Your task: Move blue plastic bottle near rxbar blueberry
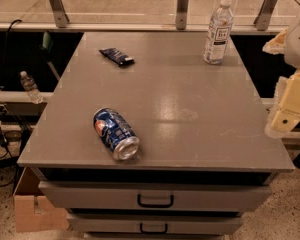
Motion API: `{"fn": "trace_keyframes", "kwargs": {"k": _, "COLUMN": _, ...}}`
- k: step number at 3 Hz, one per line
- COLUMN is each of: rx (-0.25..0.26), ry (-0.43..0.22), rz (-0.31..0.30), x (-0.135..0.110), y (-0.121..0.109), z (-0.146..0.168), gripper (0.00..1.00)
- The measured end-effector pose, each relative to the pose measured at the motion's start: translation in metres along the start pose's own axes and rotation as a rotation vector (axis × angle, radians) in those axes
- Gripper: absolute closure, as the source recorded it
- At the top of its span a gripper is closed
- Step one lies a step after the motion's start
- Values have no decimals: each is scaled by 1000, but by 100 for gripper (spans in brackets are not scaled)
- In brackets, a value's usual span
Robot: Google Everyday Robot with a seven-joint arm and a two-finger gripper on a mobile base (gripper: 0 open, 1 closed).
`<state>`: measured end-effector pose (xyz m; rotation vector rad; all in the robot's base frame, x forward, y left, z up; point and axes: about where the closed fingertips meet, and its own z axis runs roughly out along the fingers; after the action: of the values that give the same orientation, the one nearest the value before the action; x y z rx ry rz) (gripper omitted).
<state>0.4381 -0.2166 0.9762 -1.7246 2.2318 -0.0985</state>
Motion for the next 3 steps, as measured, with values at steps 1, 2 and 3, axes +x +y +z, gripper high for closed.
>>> {"fn": "trace_keyframes", "kwargs": {"k": 1, "rx": 0, "ry": 0, "rz": 0, "x": 0, "y": 0, "z": 0, "gripper": 0}}
{"fn": "trace_keyframes", "kwargs": {"k": 2, "rx": 10, "ry": -23, "rz": 10, "x": 1, "y": -10, "z": 2, "gripper": 0}}
{"fn": "trace_keyframes", "kwargs": {"k": 3, "rx": 32, "ry": -98, "rz": 45, "x": 6, "y": -48, "z": 18, "gripper": 0}}
